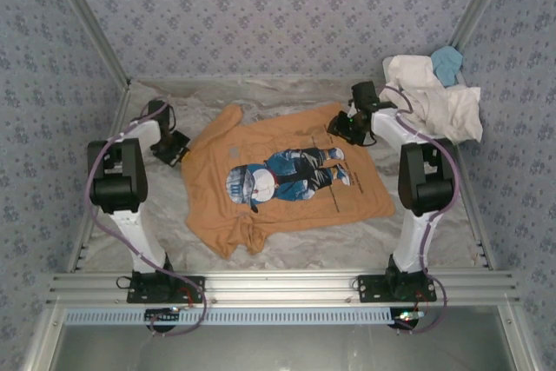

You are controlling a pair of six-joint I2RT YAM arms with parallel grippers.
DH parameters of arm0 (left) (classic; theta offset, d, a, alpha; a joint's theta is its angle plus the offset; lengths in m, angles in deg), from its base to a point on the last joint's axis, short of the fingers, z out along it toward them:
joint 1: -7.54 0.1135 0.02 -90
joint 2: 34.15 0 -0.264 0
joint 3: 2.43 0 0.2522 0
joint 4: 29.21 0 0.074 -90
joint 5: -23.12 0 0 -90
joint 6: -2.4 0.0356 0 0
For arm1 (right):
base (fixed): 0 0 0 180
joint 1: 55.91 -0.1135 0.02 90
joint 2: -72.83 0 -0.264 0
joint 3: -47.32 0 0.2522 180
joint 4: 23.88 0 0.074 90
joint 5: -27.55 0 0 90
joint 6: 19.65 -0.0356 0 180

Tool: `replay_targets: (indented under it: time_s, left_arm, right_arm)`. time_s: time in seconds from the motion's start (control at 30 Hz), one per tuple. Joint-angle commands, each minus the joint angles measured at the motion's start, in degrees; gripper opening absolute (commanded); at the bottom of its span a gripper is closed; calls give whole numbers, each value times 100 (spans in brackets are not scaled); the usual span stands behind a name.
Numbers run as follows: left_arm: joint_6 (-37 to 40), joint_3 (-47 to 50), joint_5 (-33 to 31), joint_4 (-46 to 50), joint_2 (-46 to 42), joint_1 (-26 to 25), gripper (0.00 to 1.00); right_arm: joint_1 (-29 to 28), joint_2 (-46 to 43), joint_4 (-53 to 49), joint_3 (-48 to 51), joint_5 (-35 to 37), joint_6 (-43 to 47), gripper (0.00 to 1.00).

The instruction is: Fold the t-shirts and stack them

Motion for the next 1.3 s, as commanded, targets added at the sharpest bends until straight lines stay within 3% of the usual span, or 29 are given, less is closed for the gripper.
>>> replay_targets:
  time_s: [0.0, 0.23, 0.37, 0.63, 0.77, 0.87, 1.03, 1.27]
  left_arm:
    - [143, 142, -477, 579, -28, 104, 1]
    - [-97, -482, -1457, 1300, -726, -194, 6]
    - [186, -1238, -928, 913, -373, -552, 13]
    - [192, -2457, 423, 406, 1285, -729, 14]
    - [417, -2871, 458, 396, 1708, -929, 14]
    - [373, -3033, 449, 547, 1926, -967, 14]
    - [309, -3080, 514, 524, 1923, -1076, 13]
    - [382, -3357, 423, 882, 2168, -1233, 13]
  right_arm:
    - [-64, 290, -250, -312, -133, -19, 40]
    - [-79, 688, -317, -811, -243, -68, 41]
    - [-36, 952, -204, -1101, -305, 40, 42]
    - [233, 1883, -307, -1962, -611, 69, 43]
    - [325, 2287, -481, -2275, -547, -30, 43]
    - [410, 2433, -1090, -2424, -83, -72, 39]
    - [624, 2093, -1664, -2085, 708, -516, 32]
    - [649, 1573, -2142, -1801, 1248, -490, 29]
